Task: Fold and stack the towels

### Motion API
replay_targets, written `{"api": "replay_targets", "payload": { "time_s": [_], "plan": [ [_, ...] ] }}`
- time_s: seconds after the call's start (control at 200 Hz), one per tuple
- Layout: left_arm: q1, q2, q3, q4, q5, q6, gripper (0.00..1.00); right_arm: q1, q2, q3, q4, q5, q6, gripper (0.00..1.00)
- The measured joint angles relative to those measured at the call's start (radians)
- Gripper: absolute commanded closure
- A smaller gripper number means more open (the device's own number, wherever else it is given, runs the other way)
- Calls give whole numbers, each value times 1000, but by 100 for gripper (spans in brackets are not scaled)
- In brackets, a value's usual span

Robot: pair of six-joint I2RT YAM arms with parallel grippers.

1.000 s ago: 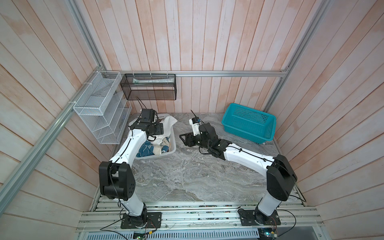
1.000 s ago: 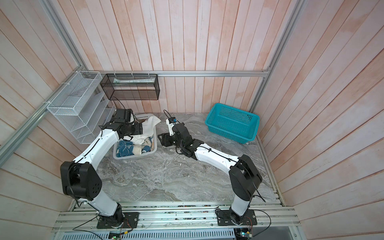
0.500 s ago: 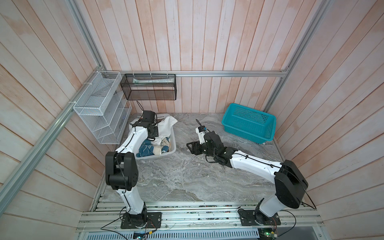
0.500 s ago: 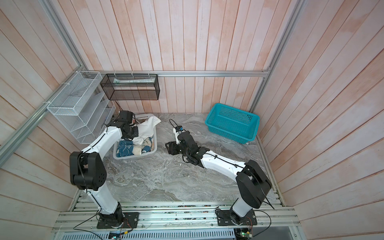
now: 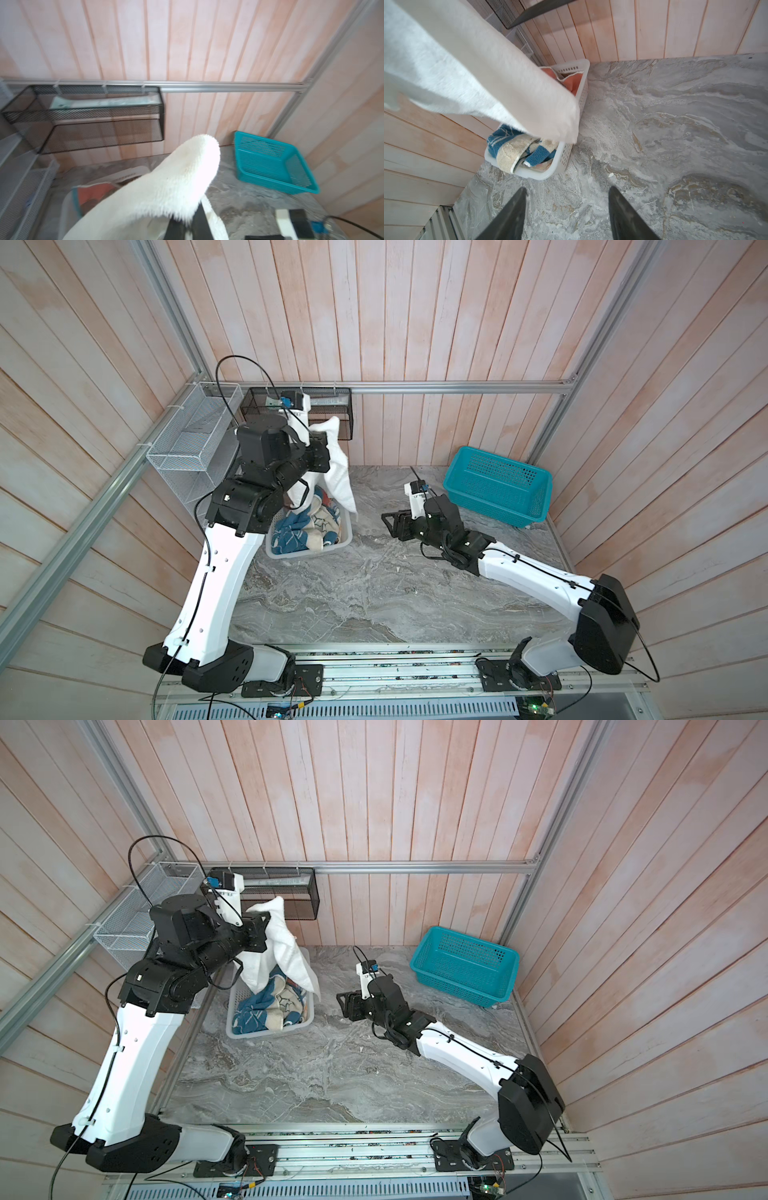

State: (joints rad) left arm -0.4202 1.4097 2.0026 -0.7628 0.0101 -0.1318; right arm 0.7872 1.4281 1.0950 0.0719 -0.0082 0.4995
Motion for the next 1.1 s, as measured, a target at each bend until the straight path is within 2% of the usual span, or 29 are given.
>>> {"api": "replay_targets", "payload": {
  "time_s": [0.07, 0.155, 0.295, 0.415, 0.495, 0.56, 0.69, 0.78, 0.905, 1.095],
  "plan": [
    [-88, 17, 64, 17, 37, 1, 100, -22, -64, -6, -15, 5, 0, 36],
    [-151, 44, 127, 51, 95, -4, 100, -61, -157, -20, -30, 15, -3, 35],
    [-172, 91, 147, 113, 171, -34, 100, -126, -286, -48, -70, 34, -7, 34],
    [-170, 133, 46, 195, 199, -60, 100, -180, -380, -101, -127, 41, -11, 33],
    [-150, 166, -95, 271, 218, -80, 64, -211, -431, -169, -163, 41, -10, 32],
    [-118, 219, -179, 309, 216, -109, 48, -232, -461, -240, -187, 33, 0, 32],
    [-44, 388, -247, 297, 140, -169, 46, -260, -495, -389, -264, 14, 33, 32],
    [-39, 426, -325, 284, 99, -187, 46, -273, -530, -467, -315, 11, 56, 31],
    [-152, 405, -461, 301, 56, -182, 47, -342, -575, -542, -348, 2, 88, 31],
    [-487, 362, -686, 394, 13, -127, 46, -489, -582, -633, -365, -65, 130, 32]
  ]
}}
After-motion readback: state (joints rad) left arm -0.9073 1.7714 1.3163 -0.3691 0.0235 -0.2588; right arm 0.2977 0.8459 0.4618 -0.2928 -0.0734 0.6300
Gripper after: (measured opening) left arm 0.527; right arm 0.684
